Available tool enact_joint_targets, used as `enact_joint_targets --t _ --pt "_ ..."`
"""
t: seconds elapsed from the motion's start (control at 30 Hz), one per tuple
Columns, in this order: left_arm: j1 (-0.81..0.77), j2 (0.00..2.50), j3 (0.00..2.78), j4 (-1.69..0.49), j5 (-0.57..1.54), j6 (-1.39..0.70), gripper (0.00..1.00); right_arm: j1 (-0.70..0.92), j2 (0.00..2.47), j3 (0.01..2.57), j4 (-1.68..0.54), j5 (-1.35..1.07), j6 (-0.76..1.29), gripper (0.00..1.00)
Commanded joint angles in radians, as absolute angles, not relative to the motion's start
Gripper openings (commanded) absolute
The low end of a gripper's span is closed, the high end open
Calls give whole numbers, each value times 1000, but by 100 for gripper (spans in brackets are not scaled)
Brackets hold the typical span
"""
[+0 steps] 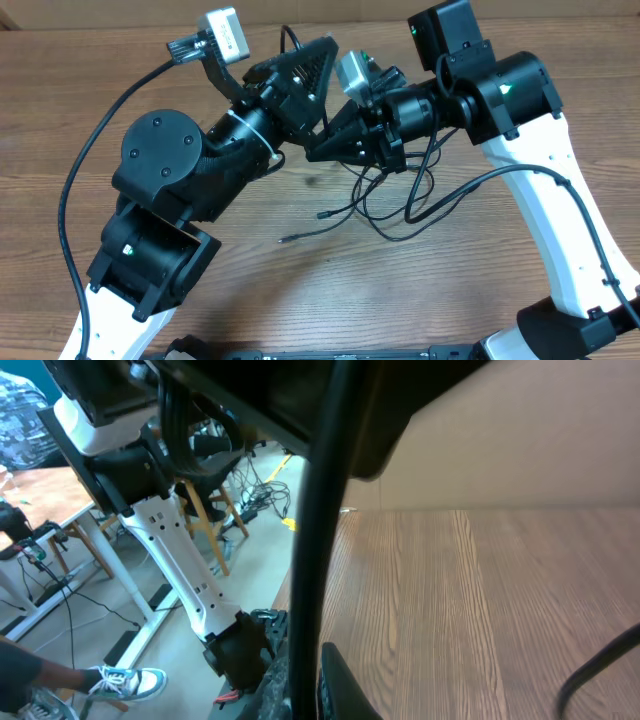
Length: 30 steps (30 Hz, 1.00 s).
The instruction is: Untangle cables
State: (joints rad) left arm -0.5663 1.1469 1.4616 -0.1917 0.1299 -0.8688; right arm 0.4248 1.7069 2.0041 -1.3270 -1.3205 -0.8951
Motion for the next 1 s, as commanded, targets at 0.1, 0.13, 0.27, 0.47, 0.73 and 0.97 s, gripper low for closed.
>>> enact_joint_targets --t 0.1,0.13,0.27,0.47,0.73,0.97 --pt "-569 1145 1483 -262 104 -678 78 202 1706 2071 -1012 -1513 -414 4" --pt "-569 1145 1483 -289 104 -666 80 148 1705 2082 -871 -1569 -259 4" --pt "-569 1145 1483 -504 103 -537 86 -94 1700 2143 170 -1559 771 4" --pt "-569 1145 1482 -707 95 -515 93 -472 1700 2143 967 -1298 1430 4" --pt "-569 1145 1482 -842 93 -500 100 -901 1701 2141 104 -1321 1052 4" --pt "-569 1145 1482 -896 93 -500 100 -1138 1702 2141 -723 -939 623 4"
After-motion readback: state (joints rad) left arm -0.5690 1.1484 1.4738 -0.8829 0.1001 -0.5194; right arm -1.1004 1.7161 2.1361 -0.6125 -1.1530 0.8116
